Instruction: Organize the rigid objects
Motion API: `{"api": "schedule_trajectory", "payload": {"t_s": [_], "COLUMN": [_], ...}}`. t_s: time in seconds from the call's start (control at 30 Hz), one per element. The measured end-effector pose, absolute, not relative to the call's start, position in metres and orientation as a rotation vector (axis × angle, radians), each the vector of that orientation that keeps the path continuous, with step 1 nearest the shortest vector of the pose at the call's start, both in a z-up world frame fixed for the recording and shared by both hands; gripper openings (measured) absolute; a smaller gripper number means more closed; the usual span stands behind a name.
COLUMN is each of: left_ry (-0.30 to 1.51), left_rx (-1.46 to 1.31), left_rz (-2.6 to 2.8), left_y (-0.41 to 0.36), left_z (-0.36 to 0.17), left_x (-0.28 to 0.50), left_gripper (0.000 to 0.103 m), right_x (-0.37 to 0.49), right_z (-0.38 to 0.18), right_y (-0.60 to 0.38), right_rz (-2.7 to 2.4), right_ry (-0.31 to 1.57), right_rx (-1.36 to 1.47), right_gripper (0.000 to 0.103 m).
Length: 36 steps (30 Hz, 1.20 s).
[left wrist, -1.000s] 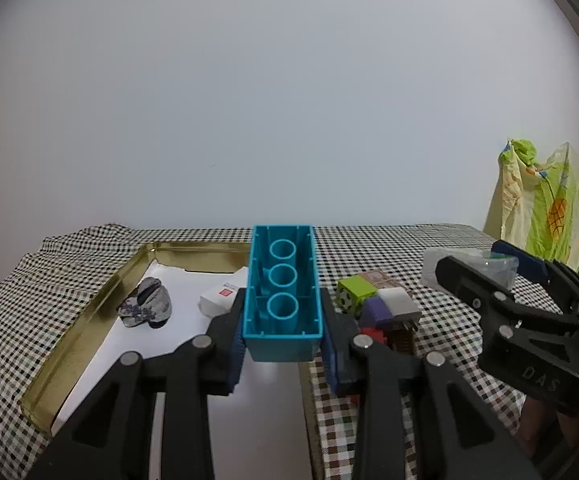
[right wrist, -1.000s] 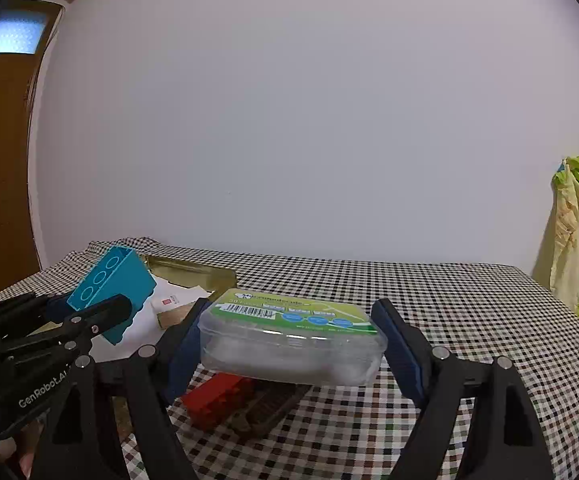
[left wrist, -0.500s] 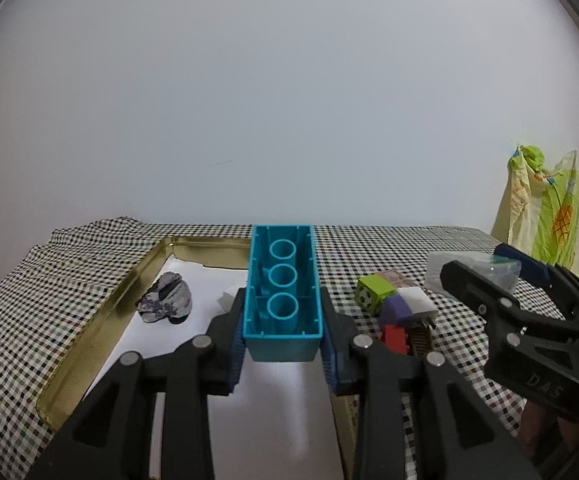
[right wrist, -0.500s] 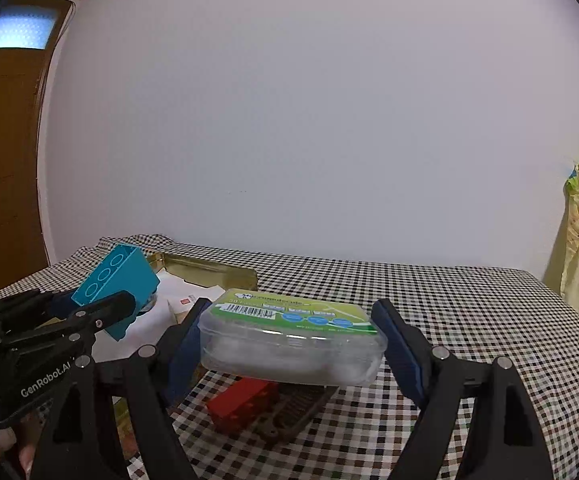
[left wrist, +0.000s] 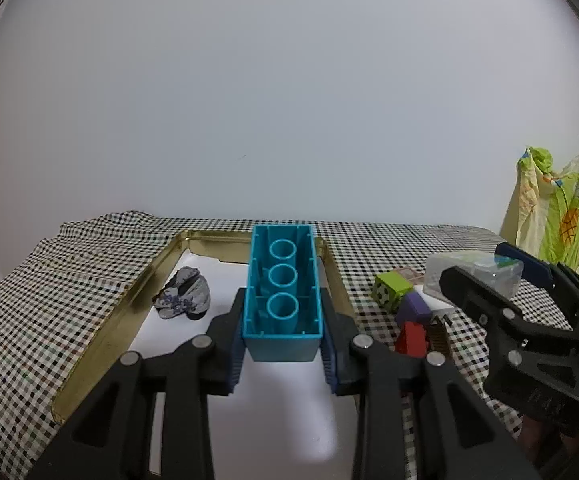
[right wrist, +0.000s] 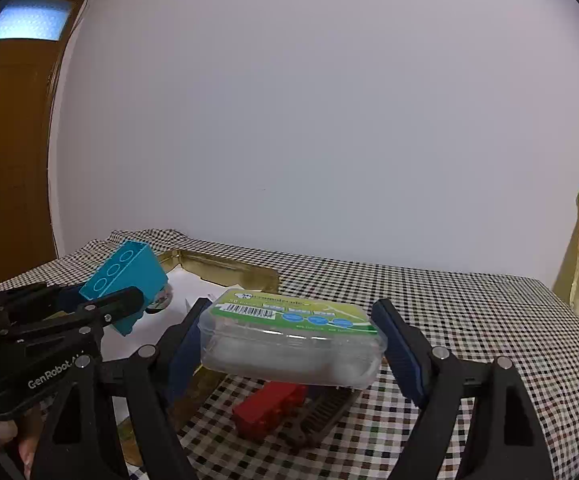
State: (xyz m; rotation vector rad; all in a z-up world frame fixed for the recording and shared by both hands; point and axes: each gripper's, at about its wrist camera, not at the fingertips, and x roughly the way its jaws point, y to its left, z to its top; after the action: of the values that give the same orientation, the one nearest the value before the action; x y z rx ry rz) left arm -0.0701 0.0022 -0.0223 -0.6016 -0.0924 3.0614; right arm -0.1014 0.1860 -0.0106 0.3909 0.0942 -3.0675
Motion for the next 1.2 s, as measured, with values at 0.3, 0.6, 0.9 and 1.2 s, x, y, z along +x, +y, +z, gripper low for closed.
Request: {"api": "schedule_trajectory", "payload": {"t_s": [0.3,0.6,0.9,1.2], "left_ry": [-0.115,-0.116,-0.114,-0.099], "left_rx": [-0.628,-0.676,-0.752,-0.85], "left_rz": [3.088,3.087,3.098,3.106], "left_y": [-0.012,-0.026,-0.037,-0.046], "left_z": [-0.023,-0.023,-0.025,-0.03], "left_x": [-0.074,-0.074,-0.08,-0.09], "left_gripper": [0.03,0.03,0.03,0.03], "right_x": [-0.107,-0.101,-0.107,-0.128], "right_z": [-0.011,-0.003,-0.001,-0.005], "right_y": [0.175,0.172,0.159,0.144], "right_rz": [-3.038,-3.023,-3.002,-2.956], "right_ry": [0.134,0.152,0.186,0.2], "right_rx": [0.397,0.406,0.42,0.462], "right_gripper": [0.082,0.082,0.082,0.082]}}
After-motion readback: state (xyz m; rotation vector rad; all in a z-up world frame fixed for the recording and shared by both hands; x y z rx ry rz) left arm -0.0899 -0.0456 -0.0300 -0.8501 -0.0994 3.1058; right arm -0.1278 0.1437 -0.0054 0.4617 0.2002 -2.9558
